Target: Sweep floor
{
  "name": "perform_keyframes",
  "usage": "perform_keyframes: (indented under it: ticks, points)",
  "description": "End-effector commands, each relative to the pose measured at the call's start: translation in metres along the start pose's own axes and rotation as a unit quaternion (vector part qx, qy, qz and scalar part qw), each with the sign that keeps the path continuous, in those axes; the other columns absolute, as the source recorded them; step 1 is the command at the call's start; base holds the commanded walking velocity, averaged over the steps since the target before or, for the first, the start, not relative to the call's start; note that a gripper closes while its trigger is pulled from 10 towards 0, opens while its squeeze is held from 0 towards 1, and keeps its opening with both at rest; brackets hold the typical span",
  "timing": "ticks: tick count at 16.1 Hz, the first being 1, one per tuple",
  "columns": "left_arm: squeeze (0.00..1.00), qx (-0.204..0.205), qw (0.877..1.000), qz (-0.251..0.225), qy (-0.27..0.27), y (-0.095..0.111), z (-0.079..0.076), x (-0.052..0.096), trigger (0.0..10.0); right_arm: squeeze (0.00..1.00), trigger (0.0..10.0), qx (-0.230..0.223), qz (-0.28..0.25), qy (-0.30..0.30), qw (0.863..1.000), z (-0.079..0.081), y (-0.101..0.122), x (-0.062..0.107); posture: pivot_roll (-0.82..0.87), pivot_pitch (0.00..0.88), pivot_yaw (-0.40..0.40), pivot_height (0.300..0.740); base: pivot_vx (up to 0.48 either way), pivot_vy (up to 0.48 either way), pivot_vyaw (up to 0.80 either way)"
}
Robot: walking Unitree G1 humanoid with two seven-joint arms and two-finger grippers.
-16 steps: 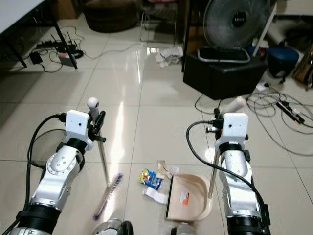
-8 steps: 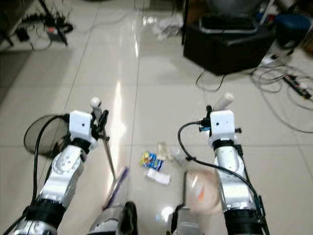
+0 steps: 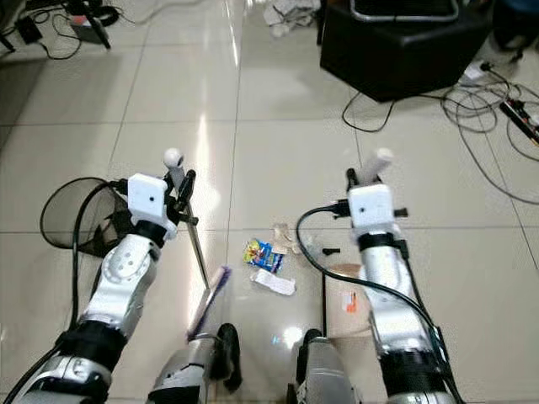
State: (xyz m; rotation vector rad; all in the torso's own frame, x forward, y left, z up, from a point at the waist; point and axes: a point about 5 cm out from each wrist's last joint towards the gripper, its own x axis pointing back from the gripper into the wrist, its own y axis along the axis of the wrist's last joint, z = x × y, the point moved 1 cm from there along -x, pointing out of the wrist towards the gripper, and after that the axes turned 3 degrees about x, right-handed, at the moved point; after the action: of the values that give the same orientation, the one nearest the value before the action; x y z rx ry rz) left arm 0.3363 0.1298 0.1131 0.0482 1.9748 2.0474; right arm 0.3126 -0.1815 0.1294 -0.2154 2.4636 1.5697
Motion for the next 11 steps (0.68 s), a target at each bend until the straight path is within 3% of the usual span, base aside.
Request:
perform_keyframes:
  ticks: [1,11]
  points:
    - [0.00,0.014,1.000,0.011,0.022,-0.008,0.006,0.005,10.0,0.00,10.0,0.003,-0.008,0.009,1.000,0.012,0.000,0.001,0.06,0.351,0.116,0.740,0.000,0.000,0.00]
    - [0.00,0.130,0.989,-0.007,0.068,0.000,-0.012,-0.012,10.0,0.00,10.0,-0.050,-0.074,0.005,0.996,0.050,0.025,-0.001,0.06,0.351,0.115,0.740,0.000,0.000,0.00]
